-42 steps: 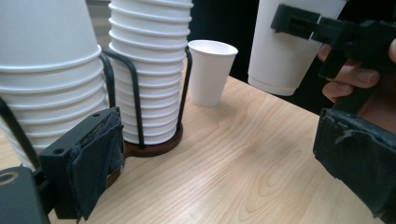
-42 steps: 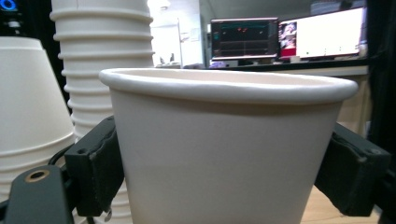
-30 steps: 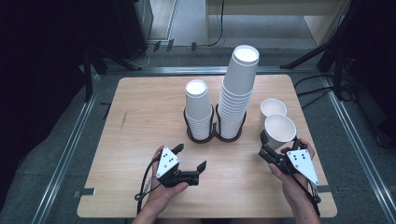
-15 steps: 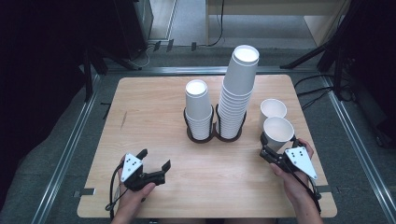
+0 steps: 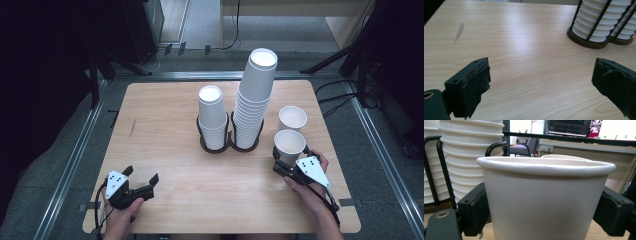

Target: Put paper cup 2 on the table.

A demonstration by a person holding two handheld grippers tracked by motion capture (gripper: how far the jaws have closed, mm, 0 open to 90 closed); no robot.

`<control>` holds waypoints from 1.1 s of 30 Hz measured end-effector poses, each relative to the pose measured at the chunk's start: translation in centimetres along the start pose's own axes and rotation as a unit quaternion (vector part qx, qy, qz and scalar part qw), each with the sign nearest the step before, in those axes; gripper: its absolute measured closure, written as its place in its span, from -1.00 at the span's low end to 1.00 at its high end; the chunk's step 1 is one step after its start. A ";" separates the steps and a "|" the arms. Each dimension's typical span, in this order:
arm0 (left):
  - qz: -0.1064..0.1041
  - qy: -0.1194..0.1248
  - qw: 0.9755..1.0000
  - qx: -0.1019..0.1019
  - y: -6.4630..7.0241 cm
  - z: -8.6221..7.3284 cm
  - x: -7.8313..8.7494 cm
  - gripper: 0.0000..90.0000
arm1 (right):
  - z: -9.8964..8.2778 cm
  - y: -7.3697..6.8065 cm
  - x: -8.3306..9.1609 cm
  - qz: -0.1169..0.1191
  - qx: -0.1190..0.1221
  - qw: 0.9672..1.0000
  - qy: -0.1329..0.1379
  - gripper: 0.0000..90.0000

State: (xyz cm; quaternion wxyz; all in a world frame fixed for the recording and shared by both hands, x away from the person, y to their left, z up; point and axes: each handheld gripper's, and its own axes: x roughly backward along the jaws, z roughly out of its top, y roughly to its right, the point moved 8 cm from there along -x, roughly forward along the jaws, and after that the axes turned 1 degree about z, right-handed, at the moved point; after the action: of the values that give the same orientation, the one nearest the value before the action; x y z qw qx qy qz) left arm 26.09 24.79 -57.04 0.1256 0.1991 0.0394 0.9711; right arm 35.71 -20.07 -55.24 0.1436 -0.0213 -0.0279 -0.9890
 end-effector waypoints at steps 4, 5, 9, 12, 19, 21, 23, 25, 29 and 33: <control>0.018 -0.009 1.000 0.011 -1.8 -0.9 0.6 -0.95 | 0.1 0.0 0.0 0.006 -0.010 1.000 0.000 -0.72; 0.020 -0.010 1.000 0.016 -2.1 -1.0 0.6 -0.95 | 0.1 -0.1 -0.1 0.007 -0.010 1.000 0.000 -0.72; 0.017 -0.009 0.999 0.032 -2.4 -1.0 0.5 -0.95 | -0.2 -0.2 -0.2 0.007 -0.007 1.000 -0.010 -0.72; 0.014 -0.010 0.999 0.030 -2.3 -1.1 0.5 -0.95 | -0.6 -0.4 -0.3 0.007 -0.002 1.000 -0.021 -0.72; 0.010 -0.010 0.999 0.028 -2.2 -1.1 0.4 -0.95 | -1.0 -0.5 -0.5 0.011 -0.003 0.999 -0.030 -0.72; 0.009 -0.010 1.000 0.028 -2.2 -1.1 0.3 -0.95 | -0.9 -0.6 -0.5 0.013 -0.009 0.999 -0.032 -0.72; 0.009 -0.010 1.000 0.028 -2.2 -1.1 0.3 -0.95 | -0.9 -0.7 -0.4 0.015 -0.011 0.999 -0.036 -0.72; 0.008 -0.010 1.000 0.029 -2.2 -1.1 0.3 -0.95 | -0.9 -0.7 -0.4 0.016 -0.012 0.999 -0.037 -0.72; 0.008 -0.010 1.000 0.029 -2.2 -1.1 0.3 -0.95 | -1.0 -0.9 -0.3 0.019 -0.010 0.999 -0.041 -0.72; 0.007 -0.011 1.000 0.028 -2.1 -1.1 0.3 -0.95 | -1.0 -0.9 -0.1 0.019 -0.016 0.999 -0.042 -0.74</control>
State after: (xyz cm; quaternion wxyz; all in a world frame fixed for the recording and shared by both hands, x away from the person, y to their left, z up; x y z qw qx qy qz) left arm 25.85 26.90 -58.23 0.1135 0.2137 0.0636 0.9682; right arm 35.54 -19.26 -56.33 0.1603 -0.0656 -0.0175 -0.9847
